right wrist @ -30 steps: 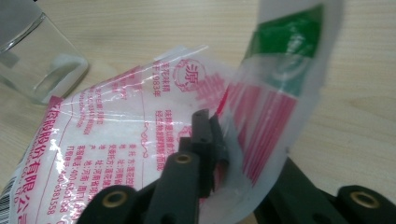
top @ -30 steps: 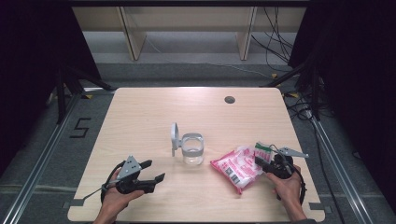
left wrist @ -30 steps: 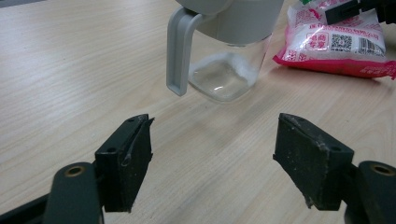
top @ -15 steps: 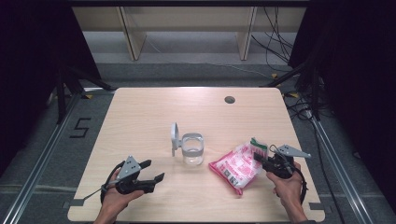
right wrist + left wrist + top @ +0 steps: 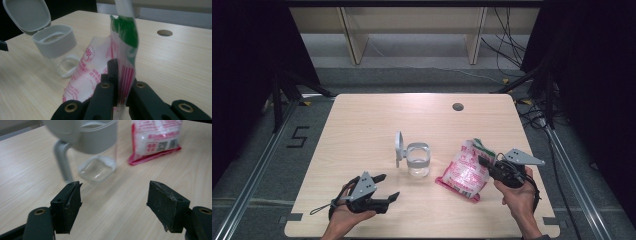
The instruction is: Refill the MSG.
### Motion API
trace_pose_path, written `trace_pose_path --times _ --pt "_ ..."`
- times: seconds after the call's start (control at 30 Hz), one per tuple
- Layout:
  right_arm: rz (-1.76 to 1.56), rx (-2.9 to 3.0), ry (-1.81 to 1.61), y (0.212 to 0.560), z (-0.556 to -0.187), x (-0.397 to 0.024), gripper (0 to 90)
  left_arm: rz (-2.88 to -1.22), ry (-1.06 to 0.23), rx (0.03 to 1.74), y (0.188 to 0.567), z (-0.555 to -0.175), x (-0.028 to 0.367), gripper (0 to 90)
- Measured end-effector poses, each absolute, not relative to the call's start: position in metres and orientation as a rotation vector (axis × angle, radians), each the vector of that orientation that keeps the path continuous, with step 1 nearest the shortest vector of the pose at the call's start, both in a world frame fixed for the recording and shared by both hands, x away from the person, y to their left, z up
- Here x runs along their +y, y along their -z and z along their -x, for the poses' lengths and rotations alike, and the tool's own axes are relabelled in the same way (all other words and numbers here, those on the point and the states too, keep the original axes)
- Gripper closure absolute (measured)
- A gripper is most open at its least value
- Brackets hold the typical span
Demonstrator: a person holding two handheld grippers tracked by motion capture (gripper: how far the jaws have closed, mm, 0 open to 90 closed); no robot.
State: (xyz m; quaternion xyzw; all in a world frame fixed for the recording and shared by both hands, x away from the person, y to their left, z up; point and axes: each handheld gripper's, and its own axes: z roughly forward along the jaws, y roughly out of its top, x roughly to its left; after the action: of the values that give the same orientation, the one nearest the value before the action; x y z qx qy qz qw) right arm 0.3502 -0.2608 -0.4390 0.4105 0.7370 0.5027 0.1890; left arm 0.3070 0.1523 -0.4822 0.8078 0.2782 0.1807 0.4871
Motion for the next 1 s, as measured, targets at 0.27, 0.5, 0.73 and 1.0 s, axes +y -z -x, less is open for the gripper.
trace_pose_path --times 0.27,0.5,0.73,1.0 --pt "-1.041 2.081 -1.405 0.424 -0.359 -0.247 90.0 -1.984 -0.419 0.617 0.484 -0.310 0.123 26.3" --pt "-0.999 2.143 -1.369 0.406 -0.359 -0.237 90.0 -1.985 -0.397 0.619 0.489 -0.313 0.109 26.4" --pt "-0.892 2.153 -1.325 0.385 -0.358 -0.229 90.0 -2.005 -0.404 0.620 0.500 -0.315 0.082 26.4" --pt "-0.860 2.170 -1.315 0.365 -0.354 -0.230 90.0 -1.979 -0.387 0.624 0.503 -0.321 0.049 26.6"
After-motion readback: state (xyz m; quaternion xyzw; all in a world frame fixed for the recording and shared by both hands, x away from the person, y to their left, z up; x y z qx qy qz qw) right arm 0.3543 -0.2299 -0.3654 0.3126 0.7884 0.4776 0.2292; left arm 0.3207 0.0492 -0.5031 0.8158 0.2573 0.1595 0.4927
